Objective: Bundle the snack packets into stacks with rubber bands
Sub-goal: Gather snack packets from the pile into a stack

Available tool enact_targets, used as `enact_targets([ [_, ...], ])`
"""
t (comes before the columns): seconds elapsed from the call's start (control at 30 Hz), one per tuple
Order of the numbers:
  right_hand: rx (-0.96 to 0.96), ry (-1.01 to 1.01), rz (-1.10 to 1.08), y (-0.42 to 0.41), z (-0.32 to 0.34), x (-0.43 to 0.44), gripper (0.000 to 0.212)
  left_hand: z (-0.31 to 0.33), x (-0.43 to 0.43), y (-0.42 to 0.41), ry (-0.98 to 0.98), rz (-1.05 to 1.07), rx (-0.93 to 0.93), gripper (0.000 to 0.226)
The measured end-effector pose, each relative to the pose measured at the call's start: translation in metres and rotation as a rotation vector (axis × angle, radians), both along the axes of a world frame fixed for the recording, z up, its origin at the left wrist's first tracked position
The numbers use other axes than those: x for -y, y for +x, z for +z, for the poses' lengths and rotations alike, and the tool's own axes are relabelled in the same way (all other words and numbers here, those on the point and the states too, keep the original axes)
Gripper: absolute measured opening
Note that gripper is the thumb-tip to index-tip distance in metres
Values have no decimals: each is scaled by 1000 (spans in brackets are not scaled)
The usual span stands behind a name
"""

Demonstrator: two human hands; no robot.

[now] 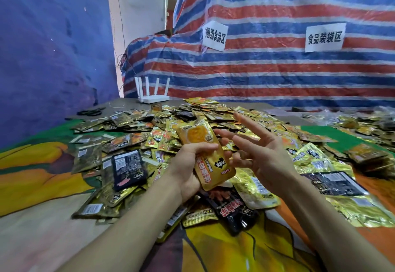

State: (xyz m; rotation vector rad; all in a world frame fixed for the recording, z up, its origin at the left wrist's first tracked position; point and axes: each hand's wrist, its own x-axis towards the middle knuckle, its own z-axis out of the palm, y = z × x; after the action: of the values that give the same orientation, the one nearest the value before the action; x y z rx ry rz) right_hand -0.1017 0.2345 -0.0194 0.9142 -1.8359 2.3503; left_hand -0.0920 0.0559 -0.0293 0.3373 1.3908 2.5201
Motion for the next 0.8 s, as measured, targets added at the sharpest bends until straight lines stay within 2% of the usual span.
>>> enact_targets([
  [0.1, -47, 67, -121, 4, 0, 5, 68, 0, -3, -1, -53, 176, -17, 27],
  [0.2, -48, 50, -172, 7, 0, 10, 75, 0, -5, -2, -32, 324, -68, 23],
  [0.4, -61, 78, -220, 12, 1, 15, 88, 1, -6, 0, 5, 406, -73, 18],
  [0.5, -22, 141, -253, 15, 0, 16, 91, 4, -3, -2, 136, 396, -28, 15],
  [0.6, 24, 180, -224, 15, -6, 23, 85, 6, 3, -6, 246, 350, 21, 16],
  [0.7, -2, 212, -193, 16, -13, 33, 78, 8, 1, -7, 255, 276, 11, 14],
  [0.8, -44, 155, -243, 16, -15, 36, 78, 7, -3, -6, 202, 237, -2, 19],
])
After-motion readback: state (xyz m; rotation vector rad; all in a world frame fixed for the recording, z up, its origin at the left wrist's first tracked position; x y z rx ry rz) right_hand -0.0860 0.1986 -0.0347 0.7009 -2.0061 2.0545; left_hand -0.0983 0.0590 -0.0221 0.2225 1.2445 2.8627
